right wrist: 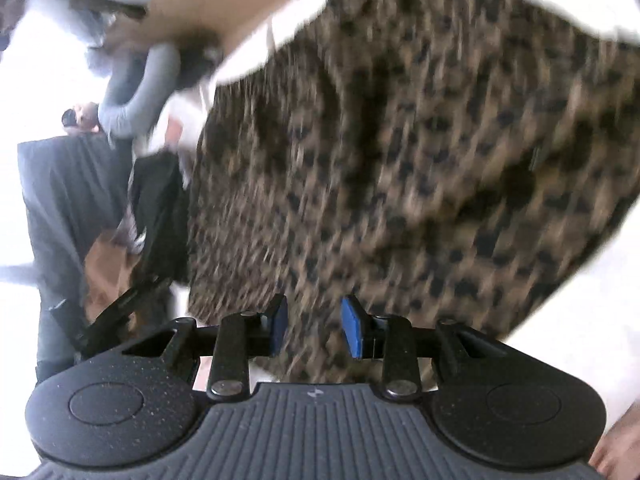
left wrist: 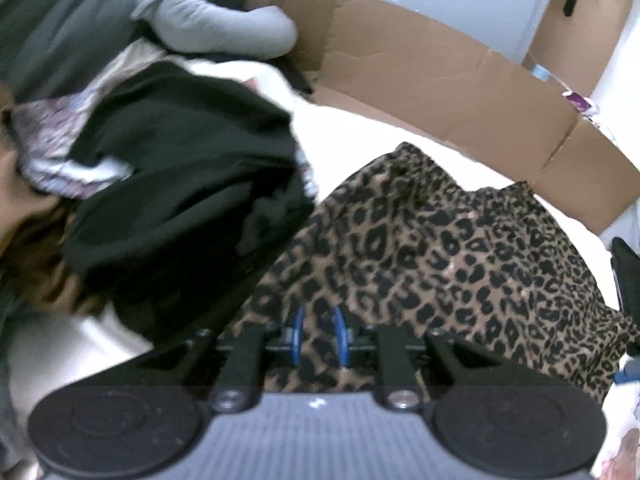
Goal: Fold clothes
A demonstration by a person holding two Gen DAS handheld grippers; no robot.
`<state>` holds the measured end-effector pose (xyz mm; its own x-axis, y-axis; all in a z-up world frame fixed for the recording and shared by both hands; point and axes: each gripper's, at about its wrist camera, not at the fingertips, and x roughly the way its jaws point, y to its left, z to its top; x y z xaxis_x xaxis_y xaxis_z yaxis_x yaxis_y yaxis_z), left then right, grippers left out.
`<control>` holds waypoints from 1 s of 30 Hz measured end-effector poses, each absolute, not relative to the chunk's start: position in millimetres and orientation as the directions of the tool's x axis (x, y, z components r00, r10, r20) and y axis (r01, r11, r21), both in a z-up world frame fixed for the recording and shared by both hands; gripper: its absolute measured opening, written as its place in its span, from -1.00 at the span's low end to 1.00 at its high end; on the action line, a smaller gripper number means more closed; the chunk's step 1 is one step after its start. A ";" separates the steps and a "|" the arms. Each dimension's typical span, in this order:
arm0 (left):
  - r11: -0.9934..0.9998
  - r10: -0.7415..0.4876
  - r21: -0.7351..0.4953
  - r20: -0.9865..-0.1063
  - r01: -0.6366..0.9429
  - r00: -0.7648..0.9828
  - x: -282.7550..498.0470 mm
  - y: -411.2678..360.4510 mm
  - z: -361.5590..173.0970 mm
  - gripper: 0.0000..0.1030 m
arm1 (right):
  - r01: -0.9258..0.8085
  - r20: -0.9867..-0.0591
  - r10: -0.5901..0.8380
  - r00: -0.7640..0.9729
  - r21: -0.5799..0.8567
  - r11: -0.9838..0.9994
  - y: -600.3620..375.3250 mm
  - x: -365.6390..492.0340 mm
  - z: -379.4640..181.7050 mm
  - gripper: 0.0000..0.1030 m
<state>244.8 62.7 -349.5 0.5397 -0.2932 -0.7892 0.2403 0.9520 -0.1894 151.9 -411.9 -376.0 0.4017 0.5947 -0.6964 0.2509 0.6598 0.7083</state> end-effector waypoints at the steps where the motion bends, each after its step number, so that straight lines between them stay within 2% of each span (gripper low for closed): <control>1: 0.949 -0.300 -0.188 -0.784 0.252 0.543 248.8 57.4 -349.6 -0.64 | 0.244 -0.702 0.575 0.419 0.698 0.673 -417.3 155.3 -375.6 -0.36; 4: 0.941 -0.313 -0.176 -0.772 0.288 0.554 263.5 42.1 -349.7 -0.63 | 0.230 -0.716 0.511 0.476 0.662 0.713 -435.8 166.8 -373.7 -0.28; 5: 0.938 -0.318 -0.171 -0.767 0.300 0.557 269.6 37.1 -349.7 -0.57 | 0.229 -0.719 0.491 0.492 0.650 0.724 -441.5 170.3 -374.2 -0.18; 6: 0.935 -0.324 -0.167 -0.762 0.313 0.561 275.7 32.1 -349.7 -0.52 | 0.229 -0.723 0.470 0.507 0.639 0.735 -447.1 173.8 -374.7 -0.15; 8: 0.932 -0.329 -0.158 -0.750 0.327 0.573 290.1 23.0 -348.5 -0.45 | 0.229 -0.728 0.433 0.531 0.615 0.754 -456.8 182.1 -376.4 -0.15; 15: 0.913 -0.341 -0.109 -0.733 0.393 0.589 338.2 -9.2 -346.0 -0.45 | 0.200 -0.765 0.310 0.564 0.491 0.848 -480.8 208.6 -383.7 -0.12; 18: 0.902 -0.344 -0.091 -0.740 0.421 0.578 359.9 -20.8 -351.2 -0.44 | 0.202 -0.790 0.252 0.559 0.424 0.883 -488.0 220.3 -391.1 -0.11; 21: 0.888 -0.325 -0.040 -0.759 0.458 0.564 379.6 -33.8 -362.4 -0.24 | 0.217 -0.809 0.173 0.561 0.346 0.913 -495.9 232.4 -398.1 -0.06; 25: 0.874 -0.283 0.020 -0.789 0.485 0.545 402.5 -49.9 -381.9 -0.23 | 0.225 -0.815 0.102 0.570 0.274 0.935 -508.0 251.0 -406.1 0.13; 30: 0.865 -0.289 -0.004 -0.822 0.502 0.491 420.9 -60.9 -399.3 -0.23 | 0.198 -0.822 0.101 0.561 0.251 0.948 -513.7 272.5 -416.6 0.15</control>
<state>420.9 -60.9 -399.3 0.4911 -0.2887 -0.8219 0.5017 0.8650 -0.0041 272.5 -513.7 -416.6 0.5605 0.1006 -0.8220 0.1980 0.9475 0.2510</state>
